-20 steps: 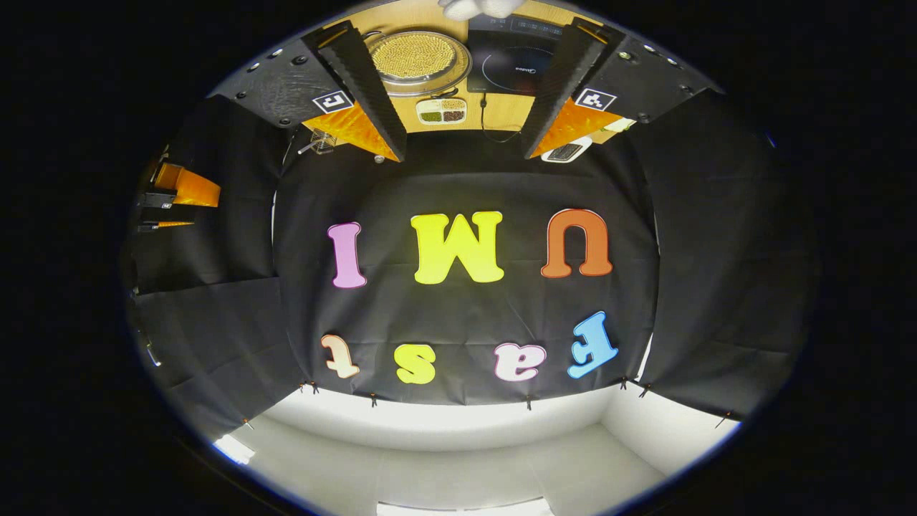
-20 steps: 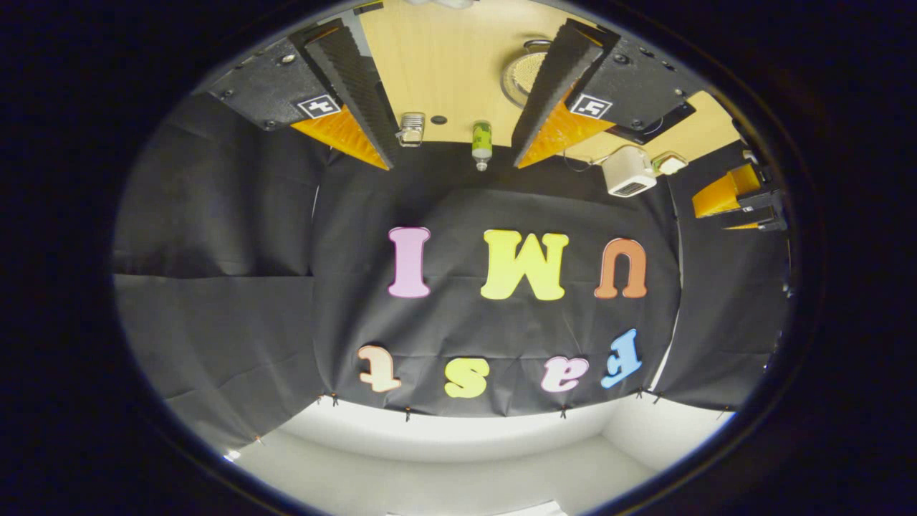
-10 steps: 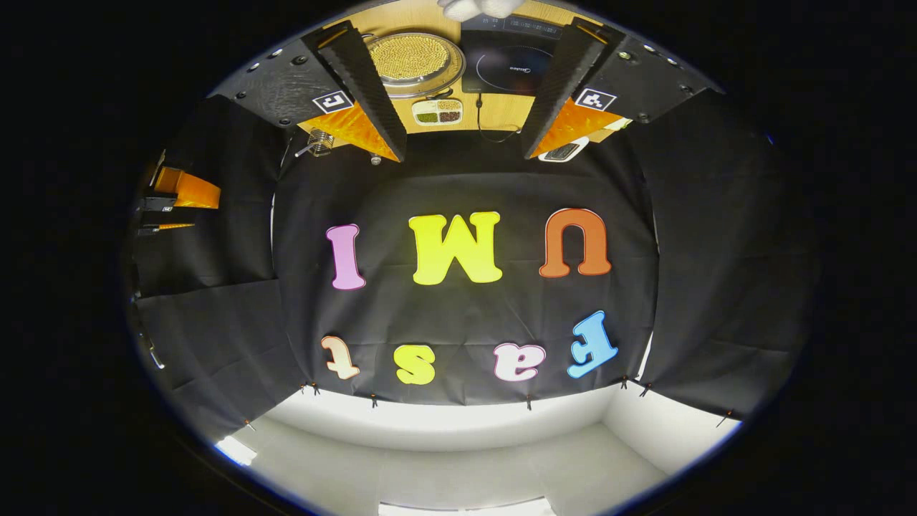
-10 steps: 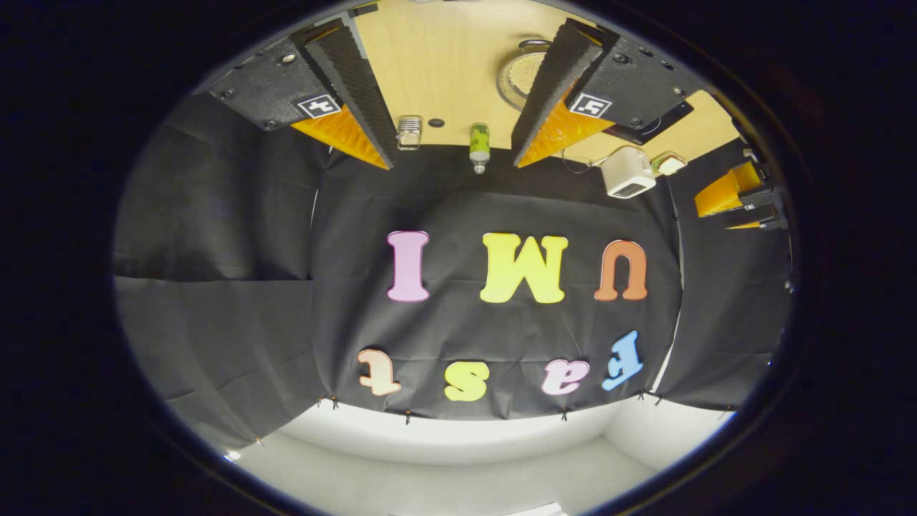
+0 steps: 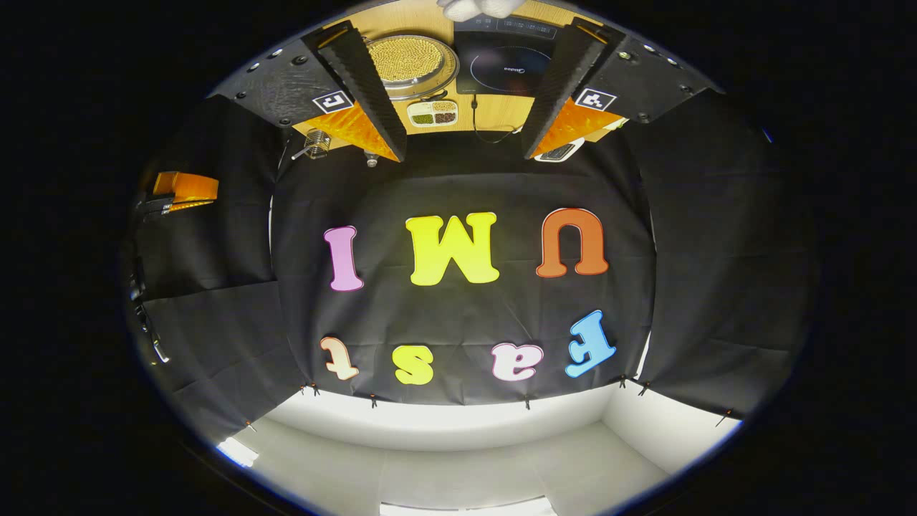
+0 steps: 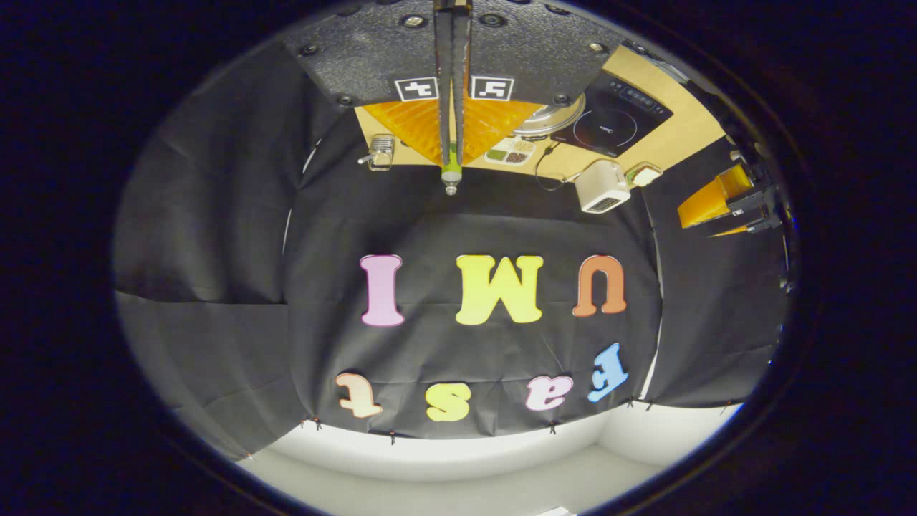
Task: First push the handle of the pot to place it horizontally, then grasp the pot with both hands and set it on the induction cooktop.
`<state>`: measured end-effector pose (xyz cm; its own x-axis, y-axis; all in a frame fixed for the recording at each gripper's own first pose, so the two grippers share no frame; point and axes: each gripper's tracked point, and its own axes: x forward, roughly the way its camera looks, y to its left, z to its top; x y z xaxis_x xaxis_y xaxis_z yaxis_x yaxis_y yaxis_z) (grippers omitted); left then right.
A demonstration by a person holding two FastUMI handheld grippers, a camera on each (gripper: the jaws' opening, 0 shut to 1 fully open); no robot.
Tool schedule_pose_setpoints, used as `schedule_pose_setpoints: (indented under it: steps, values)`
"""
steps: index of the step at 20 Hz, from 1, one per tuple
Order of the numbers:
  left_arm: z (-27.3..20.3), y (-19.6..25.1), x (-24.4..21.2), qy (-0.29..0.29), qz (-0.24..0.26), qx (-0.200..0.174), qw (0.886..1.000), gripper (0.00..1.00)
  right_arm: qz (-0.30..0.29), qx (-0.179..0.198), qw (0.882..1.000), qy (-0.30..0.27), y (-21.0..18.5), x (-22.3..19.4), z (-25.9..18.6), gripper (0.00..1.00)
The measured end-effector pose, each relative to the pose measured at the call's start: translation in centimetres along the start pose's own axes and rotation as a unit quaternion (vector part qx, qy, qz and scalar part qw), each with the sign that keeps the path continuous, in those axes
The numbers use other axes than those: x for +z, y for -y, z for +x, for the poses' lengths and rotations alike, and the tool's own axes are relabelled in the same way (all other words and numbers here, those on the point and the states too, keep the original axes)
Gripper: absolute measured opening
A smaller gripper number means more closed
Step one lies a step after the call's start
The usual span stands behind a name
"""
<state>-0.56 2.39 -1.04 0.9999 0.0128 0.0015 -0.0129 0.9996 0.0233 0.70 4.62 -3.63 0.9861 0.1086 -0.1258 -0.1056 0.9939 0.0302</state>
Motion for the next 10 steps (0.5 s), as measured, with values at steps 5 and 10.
schedule_pose_setpoints:
  steps: [5,10]
  values:
    - [-0.3,-0.4,-0.7,-0.002,-0.002,0.003,1.0,0.96,-0.018,0.033,0.998,-0.046,-3.0,-3.5,2.0,0.0]
    - [-0.8,-1.0,-1.8,-0.009,-0.004,0.009,1.0,0.96,-0.028,0.077,0.99,-0.117,-6.9,-10.1,4.3,0.04]
